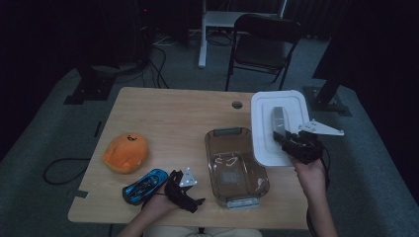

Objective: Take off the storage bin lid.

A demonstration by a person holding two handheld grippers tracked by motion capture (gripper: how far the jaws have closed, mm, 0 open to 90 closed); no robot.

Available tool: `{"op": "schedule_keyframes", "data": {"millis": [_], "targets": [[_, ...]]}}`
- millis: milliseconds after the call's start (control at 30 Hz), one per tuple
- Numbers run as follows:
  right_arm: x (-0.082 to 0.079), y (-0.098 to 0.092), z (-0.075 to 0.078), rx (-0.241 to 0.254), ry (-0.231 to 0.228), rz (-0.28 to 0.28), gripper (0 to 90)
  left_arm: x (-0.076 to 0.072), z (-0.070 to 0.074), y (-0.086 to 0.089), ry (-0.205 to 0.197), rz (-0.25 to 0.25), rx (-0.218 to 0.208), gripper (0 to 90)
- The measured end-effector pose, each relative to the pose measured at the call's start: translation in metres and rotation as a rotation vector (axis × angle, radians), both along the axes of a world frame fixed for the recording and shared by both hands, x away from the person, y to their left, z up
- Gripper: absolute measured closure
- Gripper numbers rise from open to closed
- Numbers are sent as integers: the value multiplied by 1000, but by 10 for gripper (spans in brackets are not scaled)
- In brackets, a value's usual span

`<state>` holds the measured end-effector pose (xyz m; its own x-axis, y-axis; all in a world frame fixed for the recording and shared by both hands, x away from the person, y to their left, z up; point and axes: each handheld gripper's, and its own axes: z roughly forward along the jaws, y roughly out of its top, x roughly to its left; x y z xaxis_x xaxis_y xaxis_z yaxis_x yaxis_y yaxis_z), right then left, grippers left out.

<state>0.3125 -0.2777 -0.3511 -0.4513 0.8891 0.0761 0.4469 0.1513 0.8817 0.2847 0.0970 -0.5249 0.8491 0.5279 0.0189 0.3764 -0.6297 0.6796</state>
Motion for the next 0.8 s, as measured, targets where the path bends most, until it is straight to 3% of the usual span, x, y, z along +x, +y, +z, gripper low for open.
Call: {"op": "schedule_keyframes", "data": {"millis": [200, 400, 800], "targets": [[4, -22, -12, -2, 25, -61, 704, 0, 0, 0, -3, 1, 0, 13], [8, -37, -34, 11, 58, -108, 704, 0, 0, 0, -1, 2, 1, 13], [25, -38, -91, 41, 117, -115, 703, 0, 0, 0, -1, 0, 4, 13]]}}
